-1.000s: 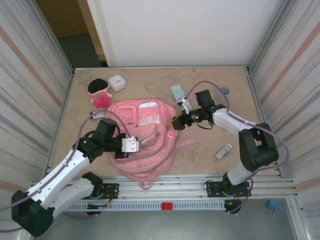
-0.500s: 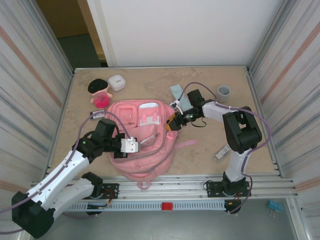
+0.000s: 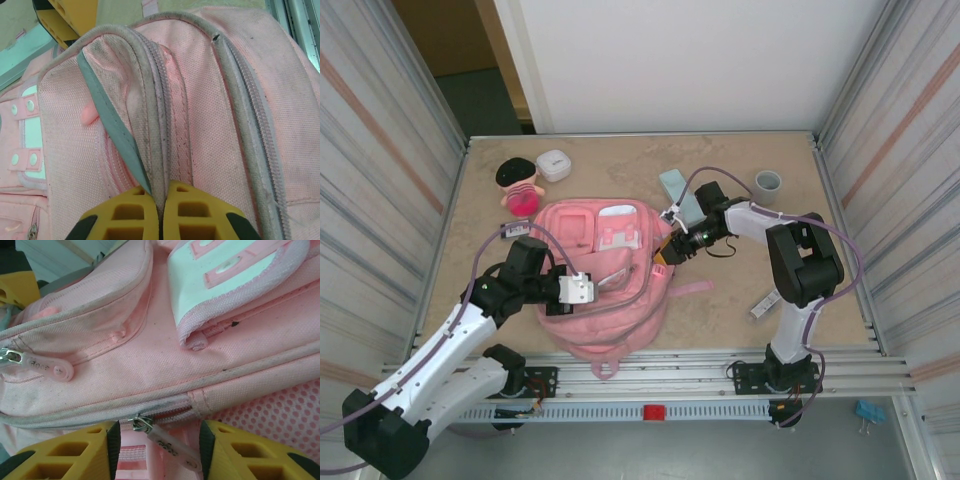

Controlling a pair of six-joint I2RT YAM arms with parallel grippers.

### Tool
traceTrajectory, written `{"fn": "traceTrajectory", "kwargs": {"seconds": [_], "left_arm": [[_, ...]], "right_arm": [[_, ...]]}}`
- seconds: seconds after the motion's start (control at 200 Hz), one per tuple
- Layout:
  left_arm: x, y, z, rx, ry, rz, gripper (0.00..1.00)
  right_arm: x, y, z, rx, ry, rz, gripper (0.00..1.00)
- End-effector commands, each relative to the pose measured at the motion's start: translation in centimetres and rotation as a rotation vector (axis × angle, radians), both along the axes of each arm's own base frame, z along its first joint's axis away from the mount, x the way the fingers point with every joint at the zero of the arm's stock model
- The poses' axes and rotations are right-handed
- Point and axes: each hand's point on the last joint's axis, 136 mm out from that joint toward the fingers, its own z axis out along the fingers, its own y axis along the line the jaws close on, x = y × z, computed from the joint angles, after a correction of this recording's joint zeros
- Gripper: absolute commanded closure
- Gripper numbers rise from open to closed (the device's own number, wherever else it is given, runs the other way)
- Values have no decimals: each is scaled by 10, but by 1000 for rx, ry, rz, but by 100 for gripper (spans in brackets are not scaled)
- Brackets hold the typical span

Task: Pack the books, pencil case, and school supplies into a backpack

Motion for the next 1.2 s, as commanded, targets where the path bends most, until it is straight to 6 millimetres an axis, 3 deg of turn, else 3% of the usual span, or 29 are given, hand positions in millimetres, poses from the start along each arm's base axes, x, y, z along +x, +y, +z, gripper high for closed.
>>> {"fn": "traceTrajectory", "kwargs": {"seconds": [0.0, 0.065, 0.11, 0.296, 0.436, 0.521, 0.812, 1.077, 1.198], "left_arm": [[11, -10, 37, -88, -118, -24, 100], [11, -10, 39, -90, -120, -25, 100], [11, -11, 39, -93, -124, -25, 100], [13, -11, 38, -88, -127, -21, 100], [15, -11, 39, -93, -134, -16, 100], [14, -11, 37, -90, -131, -18, 100], [13, -10, 34, -85, -126, -17, 100], [12, -12, 34, -100, -120, -24, 100], [12, -13, 36, -108, -125, -27, 100]], "right_arm": [[-4, 8, 11, 44, -7, 42, 53], [-6, 9, 10, 43, -18, 54, 46], [-7, 10, 10, 47, -24, 61, 48], [-11, 8, 13, 31, -16, 63, 69], [-13, 4, 16, -1, -43, 48, 93], [-11, 2, 21, -21, -62, 32, 100], [-13, 3, 43, -34, -85, 4, 100], [-18, 4, 22, -69, -32, 9, 100], [-17, 3, 13, -85, -20, 7, 84]]}}
